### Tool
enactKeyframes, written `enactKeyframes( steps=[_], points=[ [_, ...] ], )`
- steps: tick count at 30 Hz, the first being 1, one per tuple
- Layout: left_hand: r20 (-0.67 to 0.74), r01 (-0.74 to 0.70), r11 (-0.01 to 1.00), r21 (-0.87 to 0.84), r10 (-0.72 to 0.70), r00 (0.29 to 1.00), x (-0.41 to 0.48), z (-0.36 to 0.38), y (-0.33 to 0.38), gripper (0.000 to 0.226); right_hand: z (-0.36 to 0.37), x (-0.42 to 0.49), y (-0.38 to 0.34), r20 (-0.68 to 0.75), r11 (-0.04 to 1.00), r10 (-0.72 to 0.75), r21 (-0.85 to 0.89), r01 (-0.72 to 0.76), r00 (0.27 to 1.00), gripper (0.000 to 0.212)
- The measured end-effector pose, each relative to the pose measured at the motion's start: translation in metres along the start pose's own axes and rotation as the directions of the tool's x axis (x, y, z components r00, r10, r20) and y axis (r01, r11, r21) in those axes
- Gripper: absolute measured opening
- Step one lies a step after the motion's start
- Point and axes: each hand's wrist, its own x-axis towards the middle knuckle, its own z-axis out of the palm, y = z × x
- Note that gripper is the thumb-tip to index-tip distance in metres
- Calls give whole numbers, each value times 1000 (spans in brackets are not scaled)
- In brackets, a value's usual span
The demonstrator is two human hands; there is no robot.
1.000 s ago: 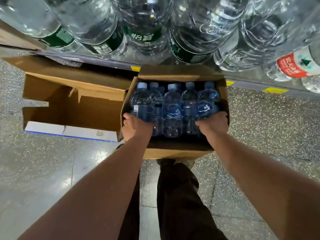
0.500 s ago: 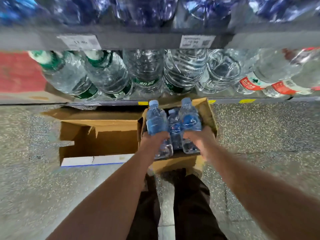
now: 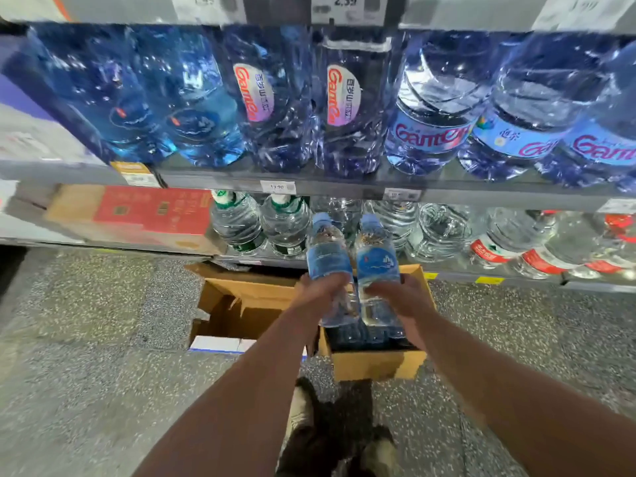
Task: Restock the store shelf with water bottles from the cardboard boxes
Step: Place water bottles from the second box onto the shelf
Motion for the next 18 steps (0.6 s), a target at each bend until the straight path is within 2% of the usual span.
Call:
enactKeyframes(
  steps=[3, 5, 10, 14, 16, 18],
  points=[
    [-16, -35, 987, -160, 32, 999, -36, -10, 19, 49, 10, -30, -23, 16, 995, -101, 9, 101, 995, 27],
    [1, -64, 971, -229, 66, 998, -61, -20, 35, 41, 18, -50, -38, 44, 987, -161, -5, 161, 986, 26],
    [-8, -232, 953, -197, 235, 972, -113, -61, 72, 58, 52, -95, -86, 87, 974, -225, 47, 222, 971, 38],
    [27, -332, 939, -92, 335, 942, -146, -104, 98, 37, 89, -135, -113, 128, 937, -351, 52, 347, 928, 19],
    [60, -384, 919, -89, 389, 919, -162, -124, 108, 35, 108, -159, -121, 114, 916, -401, 57, 397, 909, 17],
    [104, -412, 901, -138, 427, 898, -179, -147, 118, 24, 127, -178, -129, 90, 888, -460, 17, 460, 883, 19]
  ],
)
